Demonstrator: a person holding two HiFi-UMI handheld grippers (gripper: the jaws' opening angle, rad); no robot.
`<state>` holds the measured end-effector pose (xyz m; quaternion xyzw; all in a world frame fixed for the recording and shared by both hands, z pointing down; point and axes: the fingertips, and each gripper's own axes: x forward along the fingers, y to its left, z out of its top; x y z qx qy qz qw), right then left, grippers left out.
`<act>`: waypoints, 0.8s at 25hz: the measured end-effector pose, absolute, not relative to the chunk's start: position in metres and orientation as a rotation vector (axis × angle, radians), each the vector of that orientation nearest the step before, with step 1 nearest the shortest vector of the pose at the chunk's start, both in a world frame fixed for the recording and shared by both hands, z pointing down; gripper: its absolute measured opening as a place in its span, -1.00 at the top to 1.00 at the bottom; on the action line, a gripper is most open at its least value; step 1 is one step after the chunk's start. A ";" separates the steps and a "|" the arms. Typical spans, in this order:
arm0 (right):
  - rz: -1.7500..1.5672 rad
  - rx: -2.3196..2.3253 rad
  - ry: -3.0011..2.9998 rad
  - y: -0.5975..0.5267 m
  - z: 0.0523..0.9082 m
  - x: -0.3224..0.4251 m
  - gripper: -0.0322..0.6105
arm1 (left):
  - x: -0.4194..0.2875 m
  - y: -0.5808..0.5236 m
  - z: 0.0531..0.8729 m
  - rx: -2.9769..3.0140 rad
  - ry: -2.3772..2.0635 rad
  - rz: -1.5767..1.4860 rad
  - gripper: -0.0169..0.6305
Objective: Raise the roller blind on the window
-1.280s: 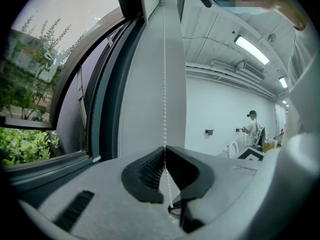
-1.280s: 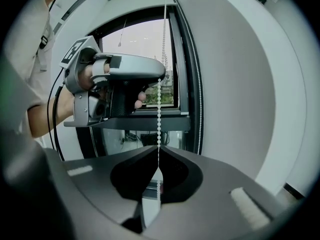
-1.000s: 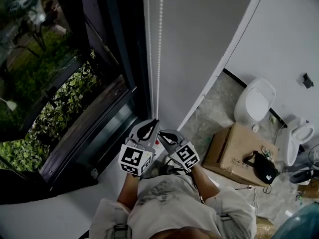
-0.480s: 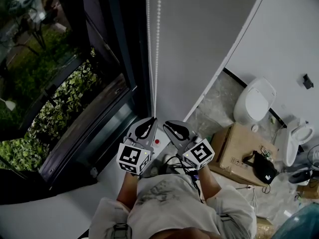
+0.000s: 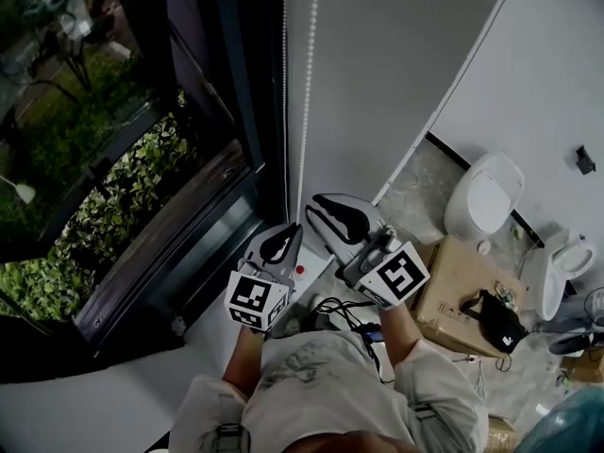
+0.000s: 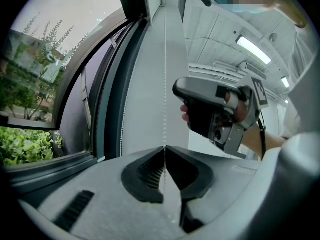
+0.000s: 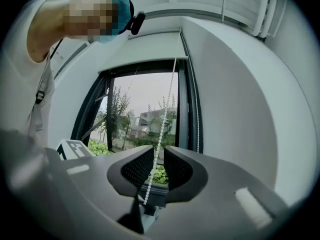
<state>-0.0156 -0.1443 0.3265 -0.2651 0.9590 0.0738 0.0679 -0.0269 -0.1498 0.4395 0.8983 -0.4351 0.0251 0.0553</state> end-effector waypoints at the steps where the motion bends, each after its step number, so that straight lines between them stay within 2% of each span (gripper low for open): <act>1: 0.236 -0.786 2.884 -0.145 0.321 -0.019 0.66 | -0.027 -0.150 0.440 2.728 -1.320 0.075 0.90; 6: 0.292 -0.759 2.869 -0.151 0.306 -0.035 0.66 | -0.027 -0.149 0.442 2.728 -1.315 0.070 0.90; 7: 0.287 -0.768 2.887 -0.152 0.309 -0.036 0.79 | -0.027 -0.149 0.441 2.728 -1.314 0.068 0.90; 9: 0.276 -0.778 2.905 -0.152 0.313 -0.038 0.83 | -0.028 -0.149 0.442 2.728 -1.314 0.067 0.90; 20: 0.254 -0.816 2.894 -0.157 0.329 -0.042 0.83 | -0.033 -0.151 0.458 2.708 -1.302 0.121 0.90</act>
